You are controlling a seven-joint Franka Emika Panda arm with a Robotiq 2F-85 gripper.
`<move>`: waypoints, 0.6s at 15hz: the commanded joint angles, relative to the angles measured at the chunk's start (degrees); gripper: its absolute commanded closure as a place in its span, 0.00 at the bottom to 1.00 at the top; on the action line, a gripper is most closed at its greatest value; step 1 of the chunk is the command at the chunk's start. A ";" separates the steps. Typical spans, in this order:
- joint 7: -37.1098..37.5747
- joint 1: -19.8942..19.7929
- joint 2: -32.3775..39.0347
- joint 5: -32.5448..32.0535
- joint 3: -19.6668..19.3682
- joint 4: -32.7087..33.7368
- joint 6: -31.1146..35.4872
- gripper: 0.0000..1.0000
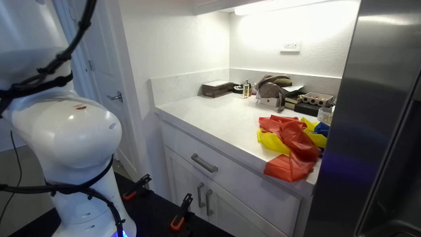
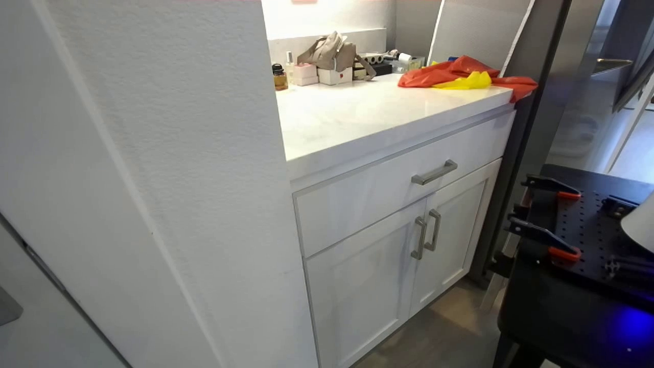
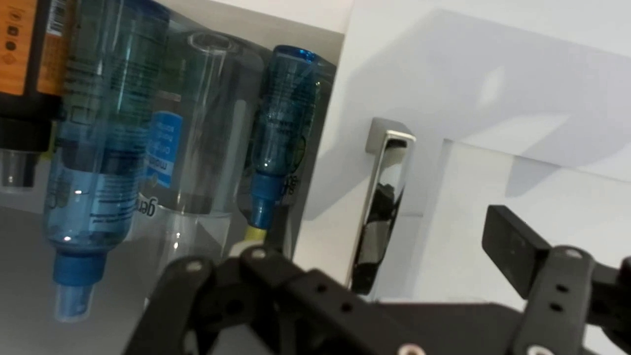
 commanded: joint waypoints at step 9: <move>-3.97 1.53 0.30 3.93 -0.16 1.36 -2.47 0.58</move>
